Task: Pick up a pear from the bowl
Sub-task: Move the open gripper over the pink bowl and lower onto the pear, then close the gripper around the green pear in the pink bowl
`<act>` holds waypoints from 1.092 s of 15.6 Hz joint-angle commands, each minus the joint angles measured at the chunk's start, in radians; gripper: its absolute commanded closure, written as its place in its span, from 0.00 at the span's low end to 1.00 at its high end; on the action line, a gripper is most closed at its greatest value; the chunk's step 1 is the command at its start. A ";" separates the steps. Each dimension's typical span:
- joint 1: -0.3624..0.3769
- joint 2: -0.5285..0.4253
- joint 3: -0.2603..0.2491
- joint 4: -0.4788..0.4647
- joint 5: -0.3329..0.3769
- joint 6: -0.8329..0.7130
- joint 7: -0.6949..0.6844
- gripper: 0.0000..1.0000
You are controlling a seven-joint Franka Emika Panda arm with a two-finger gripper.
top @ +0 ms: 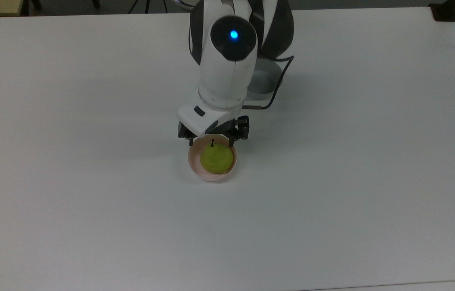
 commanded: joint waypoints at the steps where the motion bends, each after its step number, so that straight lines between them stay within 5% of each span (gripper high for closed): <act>1: 0.026 0.045 -0.016 0.013 -0.007 0.017 -0.031 0.00; 6: 0.029 0.072 -0.016 0.007 -0.015 0.091 -0.024 0.05; 13: 0.029 0.069 -0.015 0.009 -0.009 0.100 -0.022 0.52; 17: 0.028 0.030 -0.016 0.013 0.001 0.092 -0.022 0.59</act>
